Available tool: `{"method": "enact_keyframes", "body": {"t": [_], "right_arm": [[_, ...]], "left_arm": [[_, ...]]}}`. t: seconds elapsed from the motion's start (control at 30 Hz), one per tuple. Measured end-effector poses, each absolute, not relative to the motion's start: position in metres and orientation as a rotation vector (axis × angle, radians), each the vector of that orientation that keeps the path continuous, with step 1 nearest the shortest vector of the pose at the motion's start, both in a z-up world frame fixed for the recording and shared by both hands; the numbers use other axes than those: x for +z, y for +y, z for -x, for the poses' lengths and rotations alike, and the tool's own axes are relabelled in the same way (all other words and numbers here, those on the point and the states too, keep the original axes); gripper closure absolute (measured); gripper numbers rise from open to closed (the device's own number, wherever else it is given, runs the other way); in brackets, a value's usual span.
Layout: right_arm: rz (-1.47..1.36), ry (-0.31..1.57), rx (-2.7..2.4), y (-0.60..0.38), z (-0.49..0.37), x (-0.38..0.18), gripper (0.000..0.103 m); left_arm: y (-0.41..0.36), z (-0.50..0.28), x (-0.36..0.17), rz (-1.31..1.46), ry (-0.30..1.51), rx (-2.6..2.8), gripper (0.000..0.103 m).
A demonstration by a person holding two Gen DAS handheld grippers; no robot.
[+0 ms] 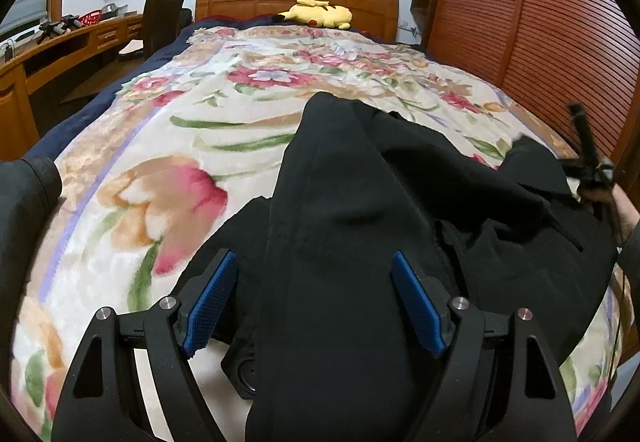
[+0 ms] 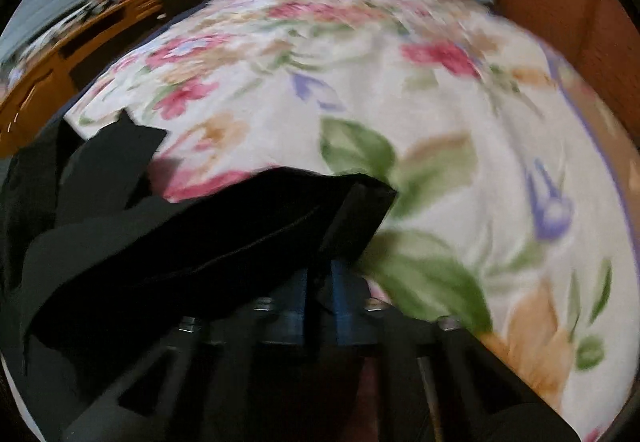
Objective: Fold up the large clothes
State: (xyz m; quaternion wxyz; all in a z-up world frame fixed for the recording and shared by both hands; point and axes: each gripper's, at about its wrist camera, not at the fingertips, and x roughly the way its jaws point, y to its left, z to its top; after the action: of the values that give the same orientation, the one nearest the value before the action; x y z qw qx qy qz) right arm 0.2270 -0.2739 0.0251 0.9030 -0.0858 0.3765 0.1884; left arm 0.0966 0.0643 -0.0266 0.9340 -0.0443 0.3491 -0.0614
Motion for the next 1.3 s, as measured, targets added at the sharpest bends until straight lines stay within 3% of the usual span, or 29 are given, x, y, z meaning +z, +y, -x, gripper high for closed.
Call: {"method": "enact_keyframes", "body": {"t": [0.2, 0.33, 0.37, 0.43, 0.5, 0.53, 0.93, 1.03, 1.3], "right_arm": [[0.121, 0.423, 0.398, -0.288, -0.19, 0.091, 0.099], [0.118, 0.643, 0.157, -0.306, -0.226, 0.068, 0.098], [0.148, 0.694, 0.151, -0.307, -0.233, 0.056, 0.094], [0.211, 0.729, 0.118, -0.304, -0.238, 0.043, 0.076], [0.235, 0.702, 0.097, -0.302, -0.237, 0.042, 0.049], [0.228, 0.683, 0.11, -0.3, -0.236, 0.046, 0.046], [0.336, 0.564, 0.433, -0.19, -0.204, 0.069, 0.045], [0.374, 0.578, 0.52, -0.155, -0.215, 0.055, 0.06], [0.432, 0.712, 0.639, -0.108, -0.225, 0.002, 0.061]], "left_arm": [[0.064, -0.096, -0.027, 0.082, 0.715, -0.121, 0.023], [0.064, -0.095, -0.027, 0.076, 0.719, -0.118, 0.023], [0.064, -0.094, -0.027, 0.075, 0.716, -0.12, 0.023], [0.064, -0.091, -0.025, 0.074, 0.708, -0.124, 0.023], [0.066, -0.09, -0.024, 0.076, 0.704, -0.125, 0.023], [0.067, -0.089, -0.024, 0.079, 0.7, -0.127, 0.023], [0.07, -0.077, -0.01, 0.077, 0.646, -0.131, 0.023], [0.075, -0.075, -0.009, 0.083, 0.639, -0.131, 0.023], [0.086, -0.071, -0.008, 0.093, 0.639, -0.129, 0.022]]}}
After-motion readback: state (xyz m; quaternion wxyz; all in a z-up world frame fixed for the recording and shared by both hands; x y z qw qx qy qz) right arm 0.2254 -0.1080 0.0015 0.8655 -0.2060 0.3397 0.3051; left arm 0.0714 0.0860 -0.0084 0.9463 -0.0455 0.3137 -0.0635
